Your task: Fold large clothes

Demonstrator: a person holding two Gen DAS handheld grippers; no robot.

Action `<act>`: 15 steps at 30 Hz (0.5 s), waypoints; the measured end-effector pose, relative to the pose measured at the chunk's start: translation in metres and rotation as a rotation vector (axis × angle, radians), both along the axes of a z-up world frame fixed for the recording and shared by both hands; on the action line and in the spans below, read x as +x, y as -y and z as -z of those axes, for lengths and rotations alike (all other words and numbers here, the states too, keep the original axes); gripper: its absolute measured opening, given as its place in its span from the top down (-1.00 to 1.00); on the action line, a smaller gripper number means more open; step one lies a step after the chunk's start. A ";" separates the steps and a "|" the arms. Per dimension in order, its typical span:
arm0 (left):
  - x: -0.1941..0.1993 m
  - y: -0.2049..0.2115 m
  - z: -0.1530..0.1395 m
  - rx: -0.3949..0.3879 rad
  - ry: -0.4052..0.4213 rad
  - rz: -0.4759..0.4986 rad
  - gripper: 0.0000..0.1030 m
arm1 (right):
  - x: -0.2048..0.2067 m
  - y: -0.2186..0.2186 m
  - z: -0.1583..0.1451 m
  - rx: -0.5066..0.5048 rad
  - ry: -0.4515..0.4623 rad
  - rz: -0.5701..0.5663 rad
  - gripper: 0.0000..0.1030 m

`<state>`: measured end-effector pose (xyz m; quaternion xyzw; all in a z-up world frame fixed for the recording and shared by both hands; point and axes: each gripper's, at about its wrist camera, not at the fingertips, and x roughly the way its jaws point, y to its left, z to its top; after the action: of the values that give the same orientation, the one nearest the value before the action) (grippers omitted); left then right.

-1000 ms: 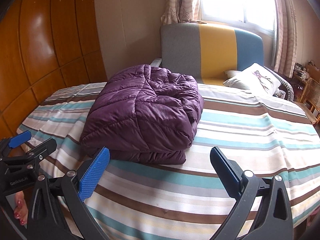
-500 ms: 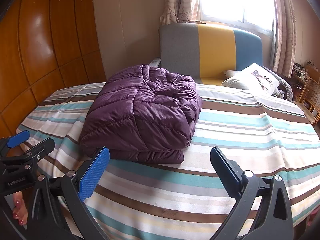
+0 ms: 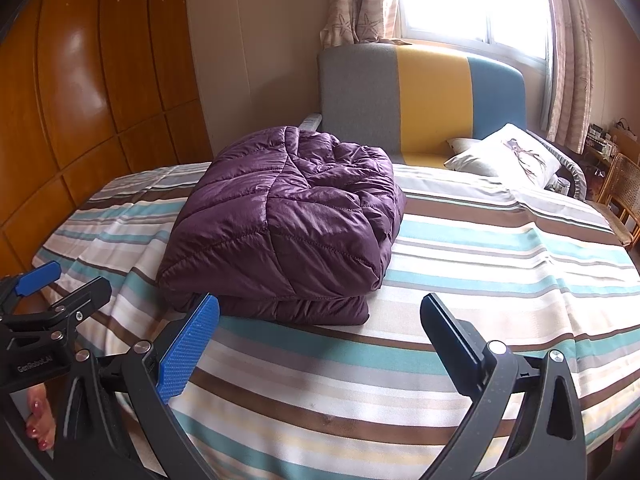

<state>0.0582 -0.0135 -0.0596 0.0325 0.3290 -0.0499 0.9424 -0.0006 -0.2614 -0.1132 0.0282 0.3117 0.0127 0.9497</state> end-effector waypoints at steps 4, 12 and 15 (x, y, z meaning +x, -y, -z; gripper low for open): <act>0.000 -0.001 0.001 0.002 -0.002 -0.002 -0.96 | 0.000 0.000 0.000 0.001 0.000 -0.002 -0.94; 0.002 -0.001 0.003 -0.001 -0.014 -0.008 -0.96 | 0.001 0.000 0.001 0.004 -0.005 -0.002 -0.94; 0.003 -0.001 0.004 -0.001 -0.022 -0.014 -0.96 | 0.001 0.000 0.002 0.006 -0.007 -0.002 -0.94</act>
<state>0.0611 -0.0124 -0.0631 0.0289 0.3394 -0.0436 0.9392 0.0002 -0.2614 -0.1152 0.0309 0.3149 0.0146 0.9485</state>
